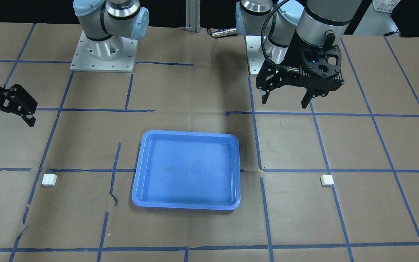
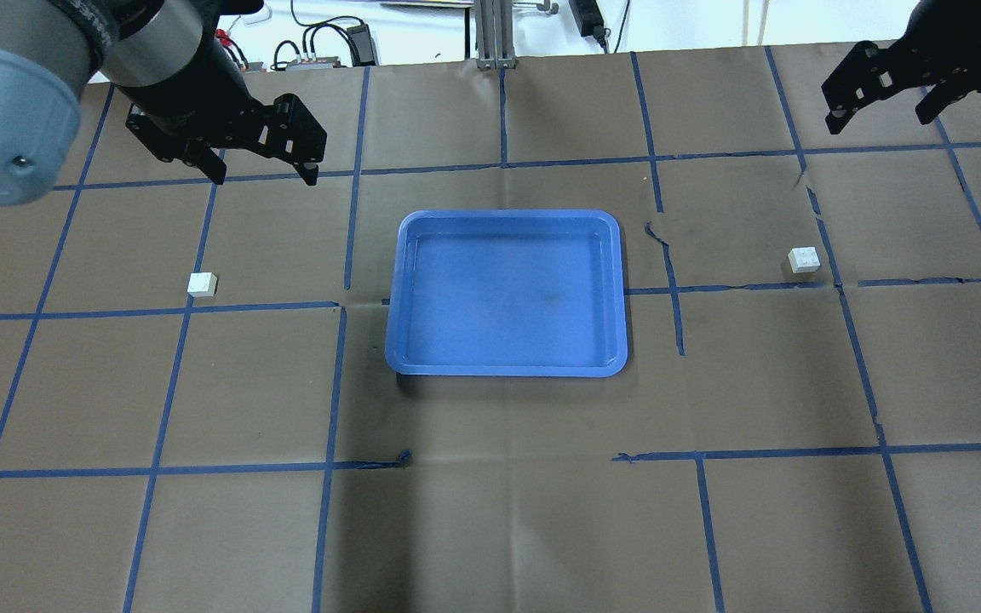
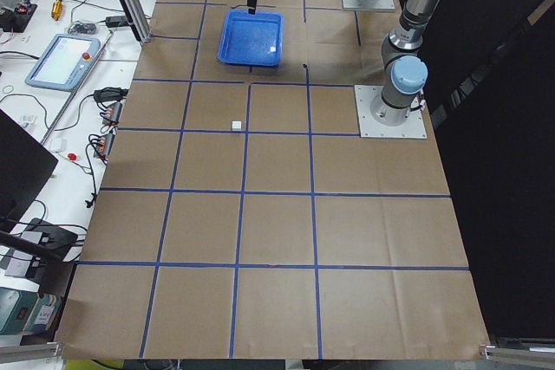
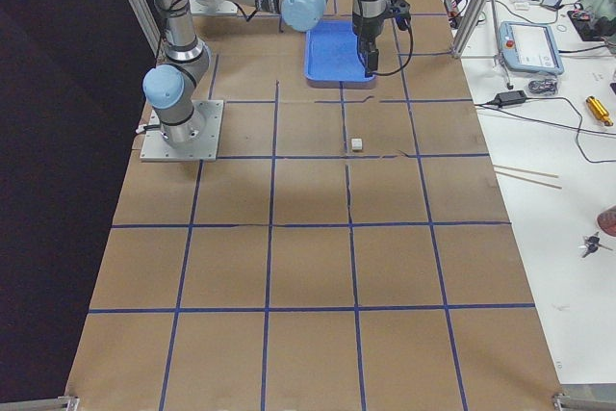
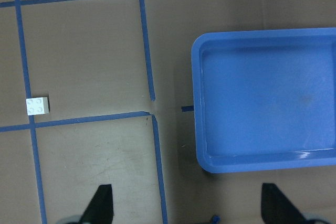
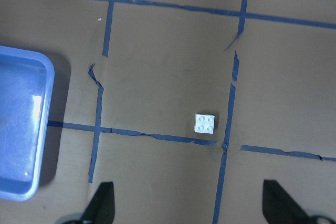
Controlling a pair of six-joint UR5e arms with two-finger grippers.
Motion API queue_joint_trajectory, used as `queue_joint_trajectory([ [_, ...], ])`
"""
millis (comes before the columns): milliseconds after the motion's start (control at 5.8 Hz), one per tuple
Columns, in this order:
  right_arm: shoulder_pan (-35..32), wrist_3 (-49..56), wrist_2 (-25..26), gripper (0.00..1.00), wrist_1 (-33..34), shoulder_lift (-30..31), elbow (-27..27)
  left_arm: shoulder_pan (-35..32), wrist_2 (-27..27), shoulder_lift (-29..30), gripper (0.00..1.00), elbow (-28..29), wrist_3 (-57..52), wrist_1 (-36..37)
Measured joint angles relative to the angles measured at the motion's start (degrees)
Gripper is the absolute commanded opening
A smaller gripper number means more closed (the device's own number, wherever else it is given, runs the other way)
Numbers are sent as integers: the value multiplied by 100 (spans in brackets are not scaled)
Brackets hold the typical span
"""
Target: Assemble white blocks and place on blue tray
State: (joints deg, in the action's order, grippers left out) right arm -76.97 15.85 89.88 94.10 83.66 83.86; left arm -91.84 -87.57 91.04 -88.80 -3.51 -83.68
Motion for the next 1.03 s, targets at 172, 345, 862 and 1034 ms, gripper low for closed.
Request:
queue_joint_trajectory([
  [172, -249, -597, 84, 100, -433, 10, -246, 0, 2, 8, 99, 5, 0, 18],
  [345, -636, -1395, 83, 100, -822, 31, -448, 0, 2, 26, 99, 19, 0, 41],
  [862, -1437, -2373, 58, 100, -922, -6, -478, 2, 1, 50, 99, 37, -6, 84],
  [1034, -1411, -2139, 61, 100, -908, -29, -471, 30, -1, 11, 99, -27, -5, 93],
])
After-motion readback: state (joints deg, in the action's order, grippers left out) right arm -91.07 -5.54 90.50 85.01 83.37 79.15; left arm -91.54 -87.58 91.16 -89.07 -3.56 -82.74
